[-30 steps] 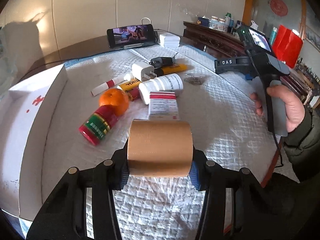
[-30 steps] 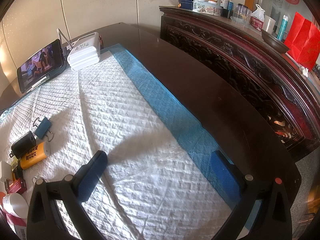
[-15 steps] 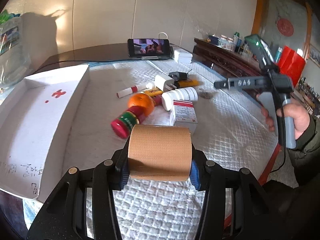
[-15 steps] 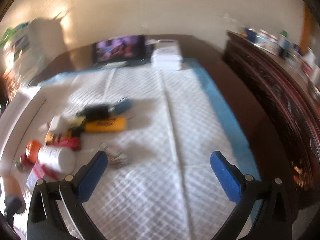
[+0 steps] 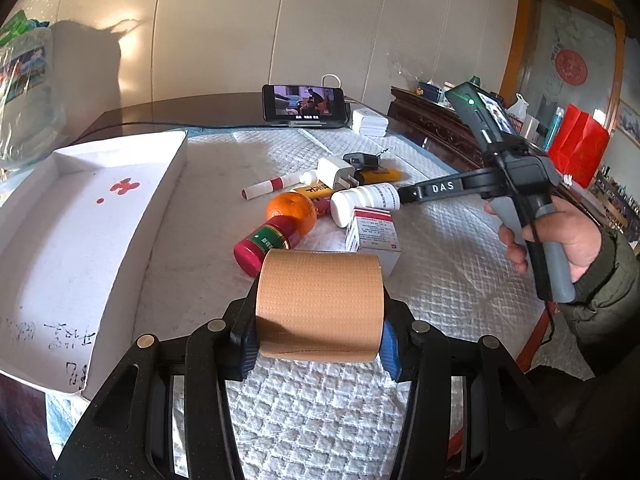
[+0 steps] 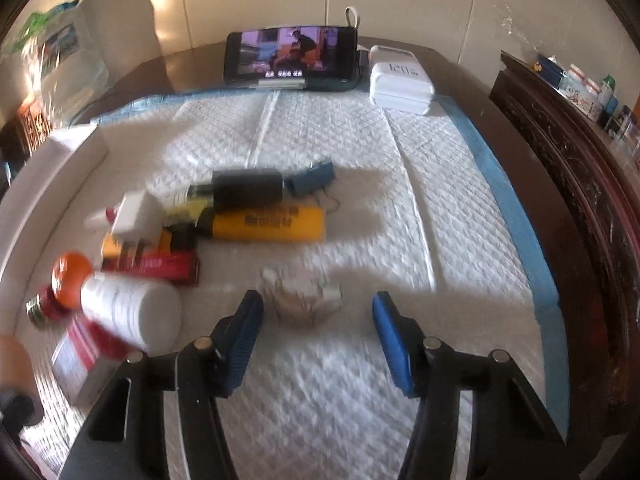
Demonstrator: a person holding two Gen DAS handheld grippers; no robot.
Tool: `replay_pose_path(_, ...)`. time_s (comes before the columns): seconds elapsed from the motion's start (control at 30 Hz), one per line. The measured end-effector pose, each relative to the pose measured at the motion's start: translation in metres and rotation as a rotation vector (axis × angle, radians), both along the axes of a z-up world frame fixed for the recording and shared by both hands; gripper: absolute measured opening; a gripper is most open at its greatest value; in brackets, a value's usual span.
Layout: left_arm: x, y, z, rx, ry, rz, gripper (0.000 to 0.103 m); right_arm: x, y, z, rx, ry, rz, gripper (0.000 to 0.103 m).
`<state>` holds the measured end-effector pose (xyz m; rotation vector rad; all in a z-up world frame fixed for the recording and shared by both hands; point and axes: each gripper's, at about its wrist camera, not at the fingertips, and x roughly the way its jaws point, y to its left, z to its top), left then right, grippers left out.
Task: Organize rigid objects
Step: 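Lift the tan tape roll with the left tool while the right tool grasps the clear flower sticker, then carry the tape roll and the sticker in both tools over the white tray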
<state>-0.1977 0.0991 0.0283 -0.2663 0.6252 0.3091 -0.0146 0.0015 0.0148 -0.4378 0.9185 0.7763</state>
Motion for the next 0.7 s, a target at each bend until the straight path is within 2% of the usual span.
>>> replay_pose_path(0.03, -0.001, 0.000, 0.001, 0.003, -0.004, 0.001, 0.047, 0.001, 0.000, 0.000, 0.003, -0.002, 0.000, 0.049)
replay_pose_path(0.07, -0.003, 0.000, 0.002, 0.006, -0.008, 0.004, 0.047, 0.000, -0.001, 0.000, 0.012, -0.009, 0.007, 0.037)
replay_pose_path(0.27, -0.008, 0.003, 0.010, 0.008, -0.039, 0.025, 0.047, 0.008, -0.019, 0.002, 0.105, 0.051, -0.011, 0.036)
replay_pose_path(0.43, -0.013, 0.003, 0.022, 0.031, -0.071, 0.042, 0.047, 0.010, -0.033, 0.021, 0.201, 0.048, -0.035, 0.036)
replay_pose_path(0.57, -0.016, 0.003, 0.033, 0.051, -0.104, 0.064, 0.047, -0.003, -0.044, 0.046, 0.308, 0.006, -0.020, 0.036)
replay_pose_path(0.7, -0.020, 0.006, 0.049, 0.084, -0.144, 0.118, 0.047, -0.026, -0.052, 0.076, 0.415, -0.090, 0.009, 0.036)
